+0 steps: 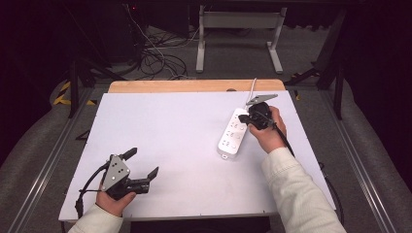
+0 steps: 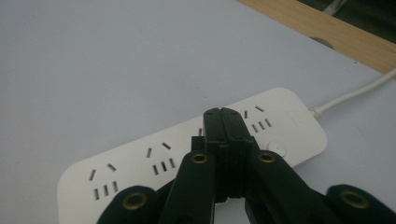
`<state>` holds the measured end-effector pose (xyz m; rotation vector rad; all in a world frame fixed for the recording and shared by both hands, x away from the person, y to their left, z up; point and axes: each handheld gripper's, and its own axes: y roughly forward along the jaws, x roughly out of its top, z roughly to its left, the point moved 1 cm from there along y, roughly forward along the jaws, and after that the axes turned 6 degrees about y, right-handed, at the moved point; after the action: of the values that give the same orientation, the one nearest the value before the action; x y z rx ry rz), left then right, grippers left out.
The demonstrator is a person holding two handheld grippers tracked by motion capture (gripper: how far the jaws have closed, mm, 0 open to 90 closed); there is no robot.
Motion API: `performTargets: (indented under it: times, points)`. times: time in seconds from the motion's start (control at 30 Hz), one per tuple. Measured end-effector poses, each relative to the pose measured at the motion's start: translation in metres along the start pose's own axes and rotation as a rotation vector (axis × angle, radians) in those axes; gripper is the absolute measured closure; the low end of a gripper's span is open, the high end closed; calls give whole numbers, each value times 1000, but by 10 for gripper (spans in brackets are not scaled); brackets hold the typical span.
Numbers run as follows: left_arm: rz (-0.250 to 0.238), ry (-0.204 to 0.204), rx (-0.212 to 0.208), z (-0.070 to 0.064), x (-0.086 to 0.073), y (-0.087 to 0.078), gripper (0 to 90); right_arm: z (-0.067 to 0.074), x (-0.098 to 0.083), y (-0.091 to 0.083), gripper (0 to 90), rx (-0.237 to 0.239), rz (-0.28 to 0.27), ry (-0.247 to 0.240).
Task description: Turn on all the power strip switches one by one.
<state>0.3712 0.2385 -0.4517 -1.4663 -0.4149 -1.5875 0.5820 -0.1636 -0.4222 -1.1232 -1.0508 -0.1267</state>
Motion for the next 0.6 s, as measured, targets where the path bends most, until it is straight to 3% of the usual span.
performTargets:
  times: [0.4,0.6]
  points:
    - [2,-1,0,0,0,0,102,-11,-6,16,900,-13,74,25]
    - [0,1,1,0,0,0,102,-11,-8,18,900,-13,102,12]
